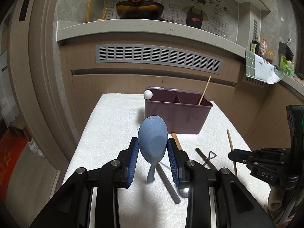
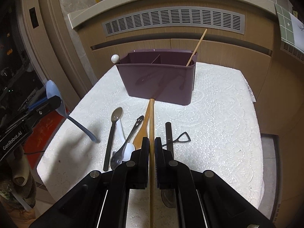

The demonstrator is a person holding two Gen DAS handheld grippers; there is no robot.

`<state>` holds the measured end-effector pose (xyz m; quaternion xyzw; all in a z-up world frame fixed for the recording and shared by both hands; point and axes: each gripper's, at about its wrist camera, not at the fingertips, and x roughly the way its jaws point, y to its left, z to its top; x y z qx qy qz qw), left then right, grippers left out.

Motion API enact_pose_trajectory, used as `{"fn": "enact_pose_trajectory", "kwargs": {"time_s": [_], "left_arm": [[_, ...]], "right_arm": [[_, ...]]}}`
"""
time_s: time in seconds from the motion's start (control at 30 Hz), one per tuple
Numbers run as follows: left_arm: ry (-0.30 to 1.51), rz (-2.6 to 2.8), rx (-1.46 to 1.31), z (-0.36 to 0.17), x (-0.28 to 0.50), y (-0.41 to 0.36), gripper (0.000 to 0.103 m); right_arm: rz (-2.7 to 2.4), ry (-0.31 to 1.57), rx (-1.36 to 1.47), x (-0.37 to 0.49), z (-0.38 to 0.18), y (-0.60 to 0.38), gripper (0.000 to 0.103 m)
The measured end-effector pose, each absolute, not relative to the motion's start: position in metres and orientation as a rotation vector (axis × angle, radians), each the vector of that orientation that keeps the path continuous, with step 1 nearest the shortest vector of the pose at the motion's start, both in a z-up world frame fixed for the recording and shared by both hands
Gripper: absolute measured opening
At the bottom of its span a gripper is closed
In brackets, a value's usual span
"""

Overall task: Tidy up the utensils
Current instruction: 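Lift the chopstick with the right tool while the left carries the blue spoon over the caddy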

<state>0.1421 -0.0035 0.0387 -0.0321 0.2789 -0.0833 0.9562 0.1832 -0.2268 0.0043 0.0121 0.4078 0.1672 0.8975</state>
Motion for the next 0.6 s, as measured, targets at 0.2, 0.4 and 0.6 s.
{"fn": "enact_pose_trajectory", "kwargs": {"time_s": [0.2,0.4,0.6], "left_arm": [[0.548,-0.192,-0.053,0.051,0.144,-0.009,0.032],[0.456,-0.239,-0.02,0.098,0.158,-0.017,0.03],[0.323,-0.3,-0.05,0.168,0.191,-0.016,0.029]], "right_arm": [[0.342,0.795,0.036,0.183,0.02,-0.228,0.005],[0.335,0.655,0.043,0.194,0.08,-0.232,0.005],[0.309,0.439,0.004,0.222,0.177,-0.235,0.005]]}}
